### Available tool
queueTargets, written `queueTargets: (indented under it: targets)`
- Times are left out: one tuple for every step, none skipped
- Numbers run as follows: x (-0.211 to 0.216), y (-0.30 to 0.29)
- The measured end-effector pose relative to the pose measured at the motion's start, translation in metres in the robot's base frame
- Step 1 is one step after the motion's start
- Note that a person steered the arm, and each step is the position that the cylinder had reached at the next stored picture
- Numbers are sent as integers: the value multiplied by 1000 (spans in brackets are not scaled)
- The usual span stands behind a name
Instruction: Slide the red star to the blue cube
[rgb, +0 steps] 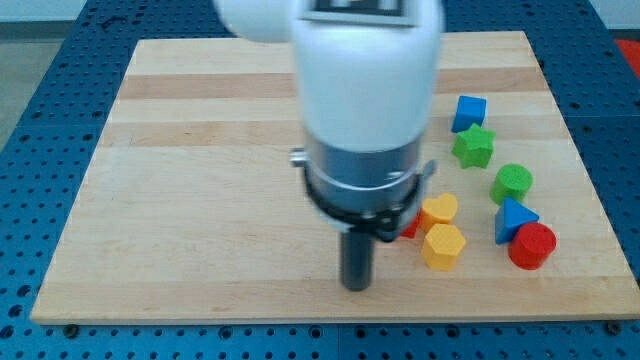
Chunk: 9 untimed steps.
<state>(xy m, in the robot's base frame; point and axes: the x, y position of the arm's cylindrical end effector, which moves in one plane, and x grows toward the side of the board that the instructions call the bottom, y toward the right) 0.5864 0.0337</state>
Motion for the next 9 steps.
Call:
queueTargets:
  targets:
    - [-28, 27]
    - [-68, 9]
    - [-111, -28]
    - [-156, -50]
    - [-165, -63]
    - [-116, -66]
    - [-75, -63]
    - [-63, -20]
    - [-65, 17]
